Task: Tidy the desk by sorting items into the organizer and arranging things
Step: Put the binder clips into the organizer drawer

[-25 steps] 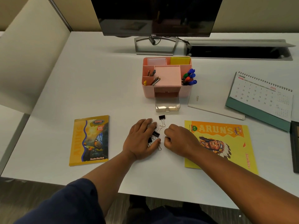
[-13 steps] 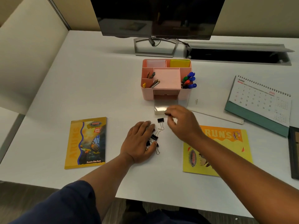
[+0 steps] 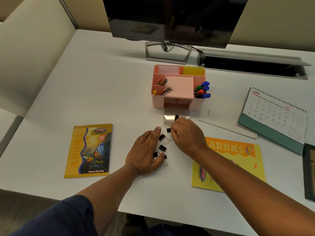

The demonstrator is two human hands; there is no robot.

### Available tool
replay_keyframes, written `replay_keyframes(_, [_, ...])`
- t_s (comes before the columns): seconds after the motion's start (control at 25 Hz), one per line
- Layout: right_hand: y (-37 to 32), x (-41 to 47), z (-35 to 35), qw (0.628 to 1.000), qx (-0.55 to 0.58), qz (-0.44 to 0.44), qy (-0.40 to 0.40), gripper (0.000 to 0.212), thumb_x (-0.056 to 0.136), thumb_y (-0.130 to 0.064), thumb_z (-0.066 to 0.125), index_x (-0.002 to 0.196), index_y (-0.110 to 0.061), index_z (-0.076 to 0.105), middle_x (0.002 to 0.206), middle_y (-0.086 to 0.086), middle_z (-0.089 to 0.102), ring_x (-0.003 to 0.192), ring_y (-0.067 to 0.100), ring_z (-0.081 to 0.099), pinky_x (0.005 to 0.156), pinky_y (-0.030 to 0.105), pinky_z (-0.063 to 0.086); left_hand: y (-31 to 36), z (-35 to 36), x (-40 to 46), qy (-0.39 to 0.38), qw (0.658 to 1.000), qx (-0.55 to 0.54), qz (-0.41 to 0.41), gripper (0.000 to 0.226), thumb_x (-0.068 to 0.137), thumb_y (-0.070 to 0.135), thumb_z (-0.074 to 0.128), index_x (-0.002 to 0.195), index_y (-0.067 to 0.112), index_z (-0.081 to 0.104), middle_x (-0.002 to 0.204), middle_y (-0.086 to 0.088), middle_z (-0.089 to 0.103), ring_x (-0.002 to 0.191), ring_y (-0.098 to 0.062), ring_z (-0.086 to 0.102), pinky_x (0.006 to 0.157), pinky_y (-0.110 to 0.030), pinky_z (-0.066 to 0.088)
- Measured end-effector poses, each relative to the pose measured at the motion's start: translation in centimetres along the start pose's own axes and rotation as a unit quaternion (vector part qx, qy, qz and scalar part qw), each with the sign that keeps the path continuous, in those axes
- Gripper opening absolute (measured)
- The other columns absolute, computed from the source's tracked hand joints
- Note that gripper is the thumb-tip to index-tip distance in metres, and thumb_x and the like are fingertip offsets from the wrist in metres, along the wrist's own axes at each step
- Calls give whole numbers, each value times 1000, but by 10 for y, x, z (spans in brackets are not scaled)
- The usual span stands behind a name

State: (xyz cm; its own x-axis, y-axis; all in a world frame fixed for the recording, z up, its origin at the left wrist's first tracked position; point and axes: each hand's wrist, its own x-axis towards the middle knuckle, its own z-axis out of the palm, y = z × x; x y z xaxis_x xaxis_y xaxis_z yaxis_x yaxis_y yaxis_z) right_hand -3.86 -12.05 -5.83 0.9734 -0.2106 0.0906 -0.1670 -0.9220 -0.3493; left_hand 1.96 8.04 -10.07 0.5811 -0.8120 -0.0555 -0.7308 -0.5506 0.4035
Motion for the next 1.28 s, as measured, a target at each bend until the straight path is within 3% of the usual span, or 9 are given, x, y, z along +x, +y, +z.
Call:
replay_keyframes(0.16, [-10,-2,16,989,13,89,-114,26,95,-31,58,112,-14,67,110,6,62,98,27,60,76,39,53,-2,2,0,32,999,-9,-30,86,93,51,45,160,13,6,167,-4,15,153,-18,13,124,-31,10])
replay_keyframes(0.32, [-12,7,17,988,22,95,-120,28,95,-16,57,122,-14,63,121,9,60,103,30,59,78,39,52,-5,7,0,33,997,-1,-69,78,94,53,40,159,16,17,162,-2,27,150,-19,19,123,-27,3])
replay_keyframes(0.44, [-14,9,13,986,1,81,-147,17,92,-4,54,104,-12,62,101,9,60,91,28,57,67,34,42,-7,8,0,42,997,-6,-61,76,94,53,38,159,17,20,162,-1,29,150,-19,20,122,-26,2])
replay_keyframes(0.52, [-15,9,9,983,-3,94,-155,13,89,-3,54,90,-15,50,86,5,50,80,24,50,63,32,34,-7,9,0,53,997,-5,-55,74,94,52,37,158,16,24,161,-2,31,149,-19,23,122,-25,3])
replay_keyframes(0.72, [-11,11,7,969,61,164,-172,20,80,-12,65,93,-13,50,82,4,57,73,23,49,55,31,33,-6,4,4,84,992,-53,-82,67,94,48,38,153,16,36,153,-1,42,141,-19,33,120,-29,20])
replay_keyframes(0.88, [-5,6,6,960,86,192,-183,22,78,-18,70,92,-16,54,83,3,59,74,22,51,54,30,33,5,-2,26,140,965,-137,-176,46,87,49,55,123,22,68,125,5,61,116,-21,51,100,-33,43])
replay_keyframes(0.96, [-2,5,6,952,103,217,-190,22,77,-22,72,92,-17,56,87,2,60,77,22,54,58,30,38,8,-12,45,102,950,-185,-231,47,77,54,73,113,23,72,115,6,65,108,-18,57,94,-33,47])
replay_keyframes(1.08, [1,4,4,943,109,233,-211,25,76,-25,74,93,-17,57,88,2,60,77,20,53,61,32,40,9,-31,63,-28,942,-227,-246,65,62,48,91,116,19,70,111,5,66,103,-14,60,91,-34,52])
replay_keyframes(1.28, [6,1,5,944,162,210,-195,10,80,-17,72,82,-13,64,79,-3,58,78,20,55,66,31,43,14,-35,70,-42,974,-121,-188,32,77,20,74,109,20,70,100,0,70,92,-20,64,79,-36,57])
